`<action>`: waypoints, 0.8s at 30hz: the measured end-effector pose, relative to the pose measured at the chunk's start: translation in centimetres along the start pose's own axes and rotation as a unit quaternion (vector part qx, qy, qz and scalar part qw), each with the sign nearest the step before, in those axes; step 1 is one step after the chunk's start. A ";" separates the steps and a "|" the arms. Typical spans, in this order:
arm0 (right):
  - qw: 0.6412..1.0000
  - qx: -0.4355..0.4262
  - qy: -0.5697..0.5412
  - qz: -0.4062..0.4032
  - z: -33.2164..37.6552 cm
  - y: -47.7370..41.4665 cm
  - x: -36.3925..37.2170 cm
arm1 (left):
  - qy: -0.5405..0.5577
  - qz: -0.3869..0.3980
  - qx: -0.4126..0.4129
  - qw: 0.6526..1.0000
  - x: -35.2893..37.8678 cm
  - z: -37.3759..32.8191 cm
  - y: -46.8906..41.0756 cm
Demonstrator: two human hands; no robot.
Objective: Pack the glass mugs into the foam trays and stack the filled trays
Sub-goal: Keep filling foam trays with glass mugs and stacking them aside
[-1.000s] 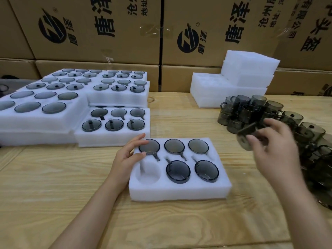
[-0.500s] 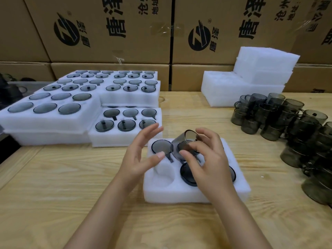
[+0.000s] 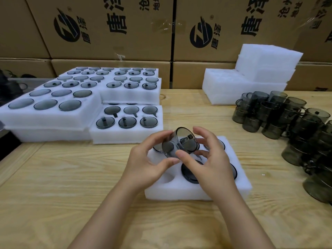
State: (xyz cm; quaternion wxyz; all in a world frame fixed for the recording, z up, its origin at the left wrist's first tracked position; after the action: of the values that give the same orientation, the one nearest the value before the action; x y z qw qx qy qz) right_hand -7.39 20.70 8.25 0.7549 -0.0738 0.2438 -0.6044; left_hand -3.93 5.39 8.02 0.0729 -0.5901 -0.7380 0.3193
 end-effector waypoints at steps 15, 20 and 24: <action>0.998 -0.005 -0.050 0.030 0.1 0.5 1.3 | -0.074 0.018 0.091 0.993 1.0 -2.2 0.3; 0.989 -0.036 -0.064 0.125 1.1 0.8 2.4 | 0.002 0.130 -0.003 0.992 1.0 -0.6 0.2; 0.982 -0.033 -0.050 0.181 1.0 1.2 3.3 | -0.013 0.138 -0.032 0.990 0.5 0.1 0.3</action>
State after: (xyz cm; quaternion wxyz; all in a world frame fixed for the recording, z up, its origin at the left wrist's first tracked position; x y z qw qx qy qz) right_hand -5.33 17.68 7.70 0.8602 -0.0839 0.2347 -0.4449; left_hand -3.84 5.83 7.67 -0.0007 -0.6840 -0.6602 0.3104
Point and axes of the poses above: each hand's wrist, its own y-axis away from the middle knuckle, its own x-axis out of the palm, z = x × y, the point moved 8 cm from there along -y, towards the middle knuckle, and after that the axes turned 2 degrees about z, right-handed, at the moved point
